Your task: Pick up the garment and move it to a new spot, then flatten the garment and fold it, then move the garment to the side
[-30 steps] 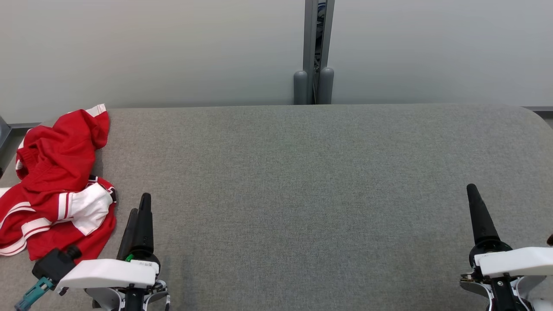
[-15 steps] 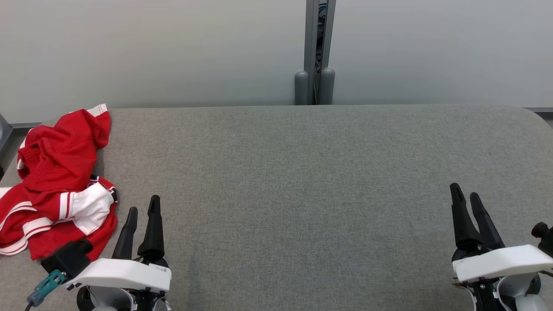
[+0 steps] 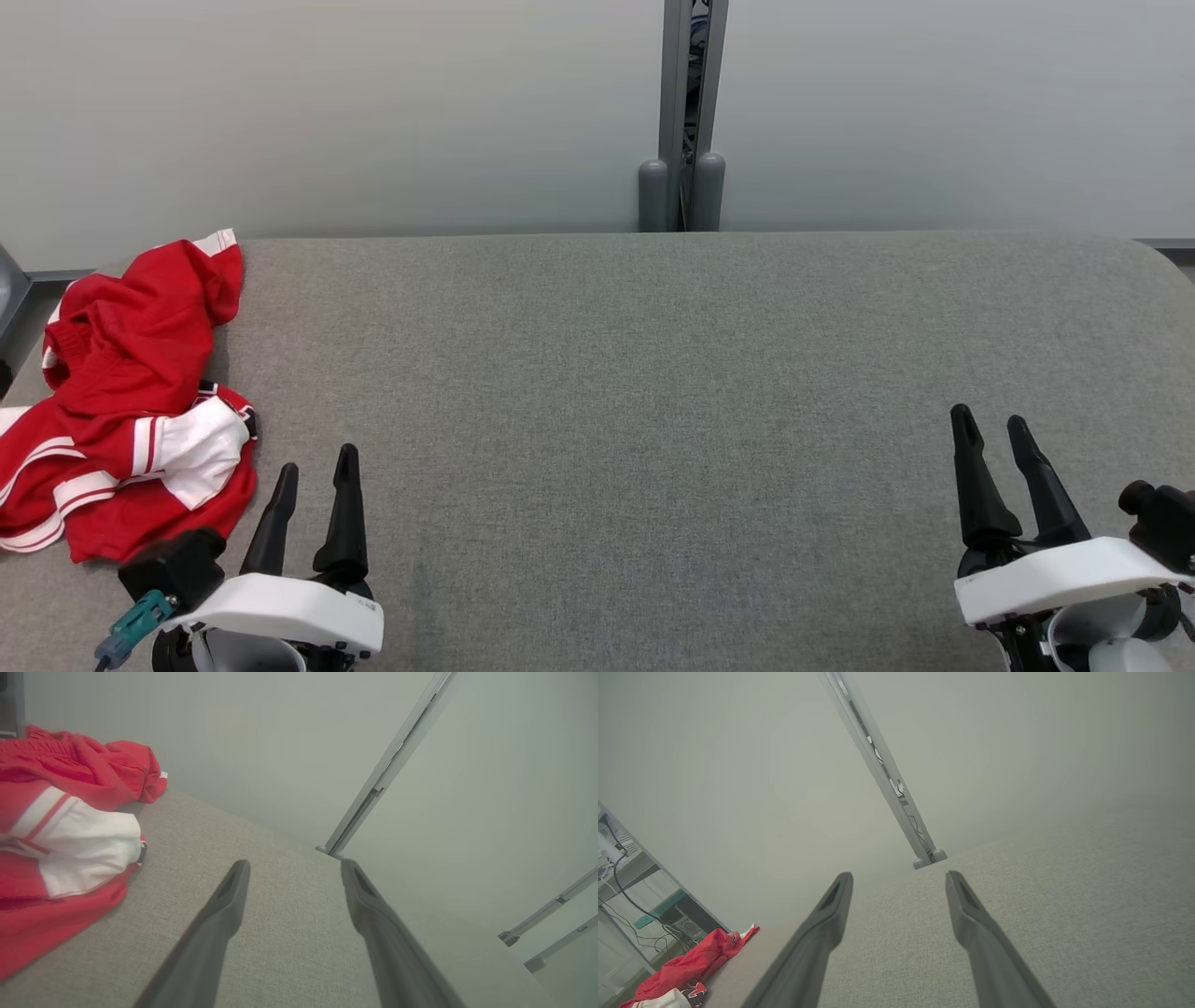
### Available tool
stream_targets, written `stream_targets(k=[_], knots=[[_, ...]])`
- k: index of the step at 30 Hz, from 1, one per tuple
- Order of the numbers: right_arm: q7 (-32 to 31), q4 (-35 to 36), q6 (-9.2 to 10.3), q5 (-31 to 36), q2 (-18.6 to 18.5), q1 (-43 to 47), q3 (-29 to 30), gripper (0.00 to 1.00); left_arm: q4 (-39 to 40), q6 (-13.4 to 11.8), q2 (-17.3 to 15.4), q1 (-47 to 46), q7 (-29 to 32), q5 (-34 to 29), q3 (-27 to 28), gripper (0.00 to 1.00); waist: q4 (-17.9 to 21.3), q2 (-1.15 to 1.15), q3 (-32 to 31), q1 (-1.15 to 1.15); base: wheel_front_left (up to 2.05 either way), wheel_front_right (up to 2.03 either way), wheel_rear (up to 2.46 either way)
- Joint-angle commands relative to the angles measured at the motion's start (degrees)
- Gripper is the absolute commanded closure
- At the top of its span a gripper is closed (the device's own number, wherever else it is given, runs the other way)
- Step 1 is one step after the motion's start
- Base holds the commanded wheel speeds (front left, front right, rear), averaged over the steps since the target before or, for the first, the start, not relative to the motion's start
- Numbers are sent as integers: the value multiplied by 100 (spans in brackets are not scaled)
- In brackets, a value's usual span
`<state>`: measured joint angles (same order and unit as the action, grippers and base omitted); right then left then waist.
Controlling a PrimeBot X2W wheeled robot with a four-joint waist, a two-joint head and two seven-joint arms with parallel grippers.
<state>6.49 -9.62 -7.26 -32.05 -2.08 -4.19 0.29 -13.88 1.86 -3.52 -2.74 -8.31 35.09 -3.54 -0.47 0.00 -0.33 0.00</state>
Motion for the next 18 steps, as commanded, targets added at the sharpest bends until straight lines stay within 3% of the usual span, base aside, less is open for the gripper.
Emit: stream_targets(k=[1, 18], knots=[[71, 32, -29, 193, -57, -61, -14, 0, 17, -47, -49, -19, -58, -179, -15, 0, 1, 0, -5, 0, 0, 0, 0], [335, -208, -32, 1067, -71, -139, -117, 0, -251, -171, -90, -18, -255, -1021, -97, 0, -5, 0, -22, 0, 0, 0, 0]])
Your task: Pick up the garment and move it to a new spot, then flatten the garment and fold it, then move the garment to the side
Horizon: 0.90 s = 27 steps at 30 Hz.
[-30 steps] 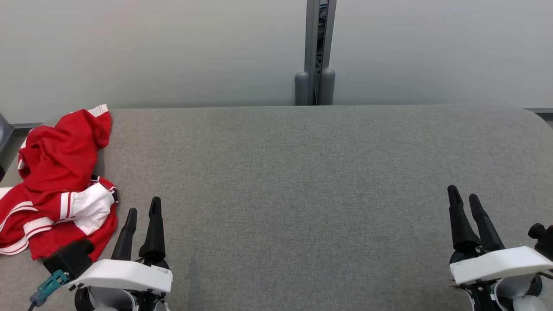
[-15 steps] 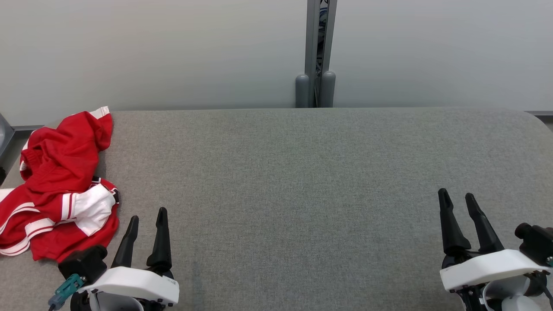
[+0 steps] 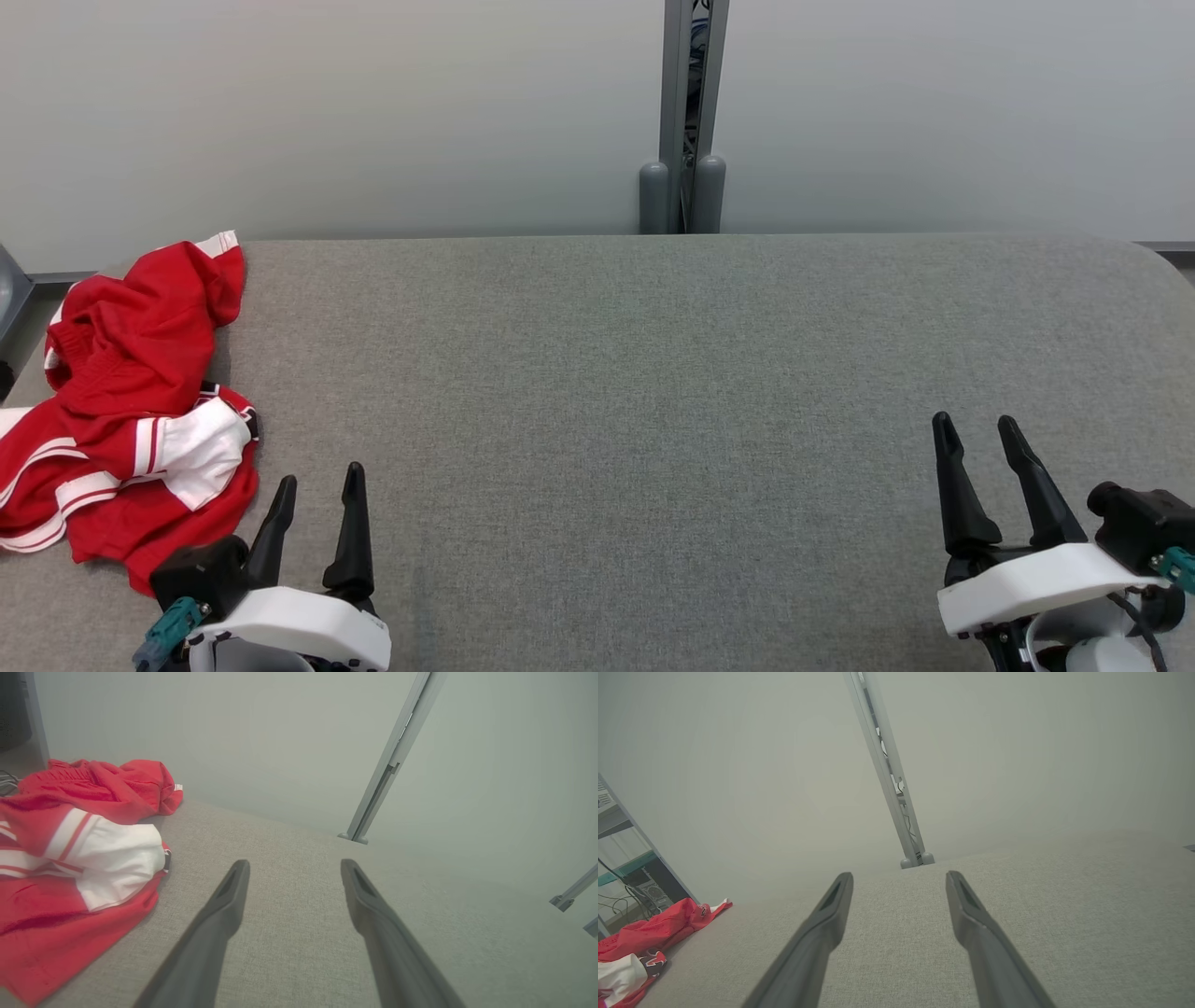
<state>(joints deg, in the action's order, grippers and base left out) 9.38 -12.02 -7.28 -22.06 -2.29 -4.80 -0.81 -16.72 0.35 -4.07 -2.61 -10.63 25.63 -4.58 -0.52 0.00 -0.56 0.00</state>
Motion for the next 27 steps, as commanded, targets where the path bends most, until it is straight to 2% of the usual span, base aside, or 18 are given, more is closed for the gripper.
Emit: stream_targets(k=[1, 27], knots=[[58, 21, -29, 120, -51, -83, -9, 0, 19, -36, -42, -34, -40, -127, 7, 0, -2, 0, -1, 0, 0, 0, 0], [416, -16, -31, 1405, -70, 20, -91, 0, -89, -188, -155, 41, -242, -1081, -81, 0, -43, 0, -99, 0, 0, 0, 0]])
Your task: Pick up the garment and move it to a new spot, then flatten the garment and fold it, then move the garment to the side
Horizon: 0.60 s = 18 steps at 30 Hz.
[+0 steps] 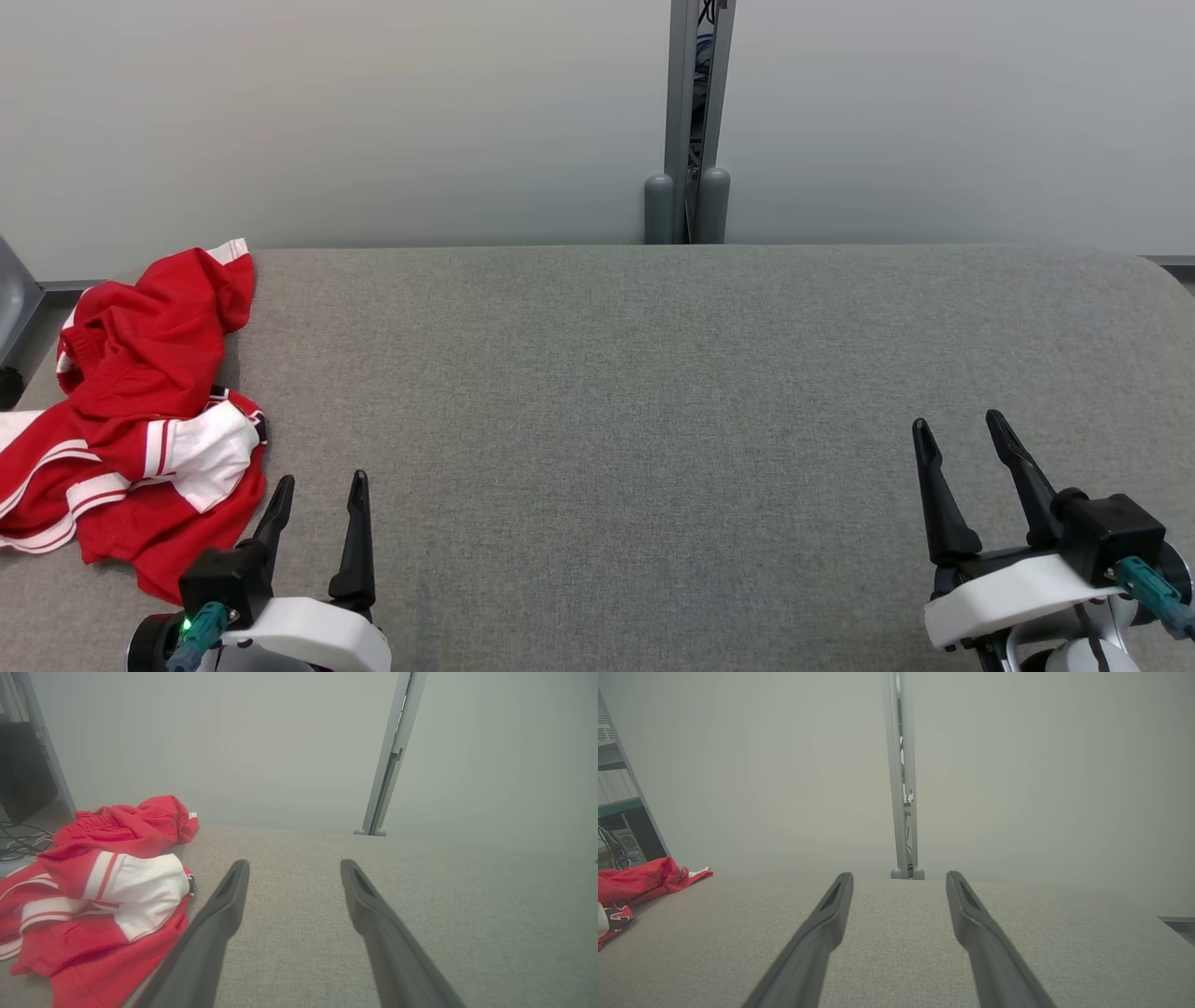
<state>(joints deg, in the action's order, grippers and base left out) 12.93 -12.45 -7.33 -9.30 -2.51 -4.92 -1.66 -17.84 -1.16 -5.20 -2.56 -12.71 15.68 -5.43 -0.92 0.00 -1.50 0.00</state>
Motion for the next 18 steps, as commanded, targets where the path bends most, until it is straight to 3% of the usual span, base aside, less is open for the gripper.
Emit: stream_targets(k=[1, 18], knots=[[80, 24, -26, 168, -49, 35, -10, 0, 24, -42, -44, 44, -32, -120, 1, 0, -5, 0, -11, 0, 0, 0, 0], [246, -93, -21, 604, -59, 62, -11, 0, 32, -97, -62, 143, 35, -386, -48, 0, -2, 0, -49, 0, 0, 0, 0]])
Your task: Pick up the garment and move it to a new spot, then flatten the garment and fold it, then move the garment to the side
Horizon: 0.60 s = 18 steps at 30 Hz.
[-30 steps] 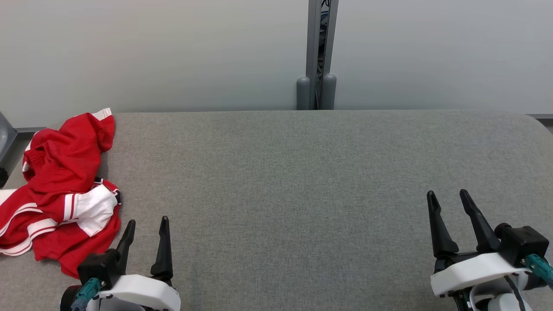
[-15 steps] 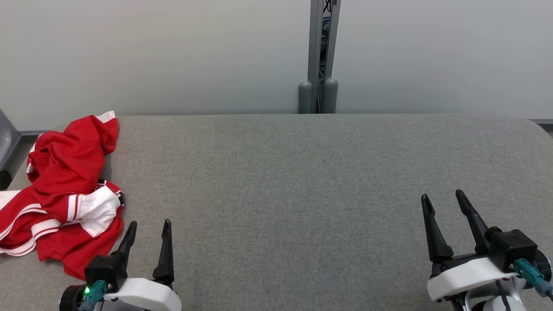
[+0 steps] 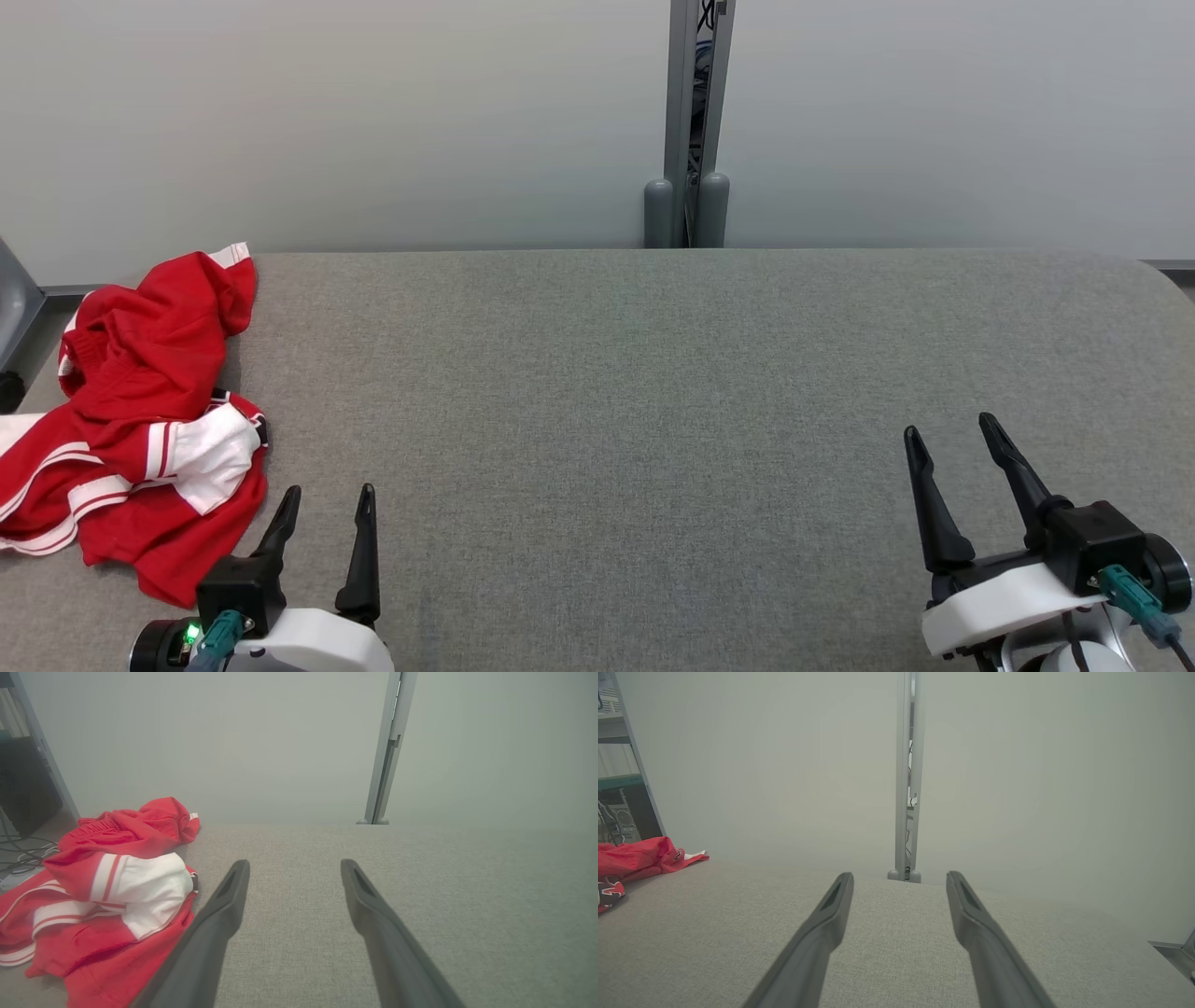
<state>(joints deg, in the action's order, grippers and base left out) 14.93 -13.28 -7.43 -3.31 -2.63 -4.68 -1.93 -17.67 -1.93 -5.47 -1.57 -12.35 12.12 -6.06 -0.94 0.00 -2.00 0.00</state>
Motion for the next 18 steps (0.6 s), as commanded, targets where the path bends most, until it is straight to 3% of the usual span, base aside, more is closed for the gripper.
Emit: stream_targets(k=[1, 18], knots=[[46, -23, -12, -28, -47, 43, 32, 0, 20, -19, -35, 46, 17, 7, 22, 0, -2, 0, 2, 0, 0, 0, 0], [41, -59, -12, -103, -44, 15, 65, 0, 103, -54, -96, 74, 95, 141, -23, 0, -3, 0, 31, 0, 0, 0, 0]])
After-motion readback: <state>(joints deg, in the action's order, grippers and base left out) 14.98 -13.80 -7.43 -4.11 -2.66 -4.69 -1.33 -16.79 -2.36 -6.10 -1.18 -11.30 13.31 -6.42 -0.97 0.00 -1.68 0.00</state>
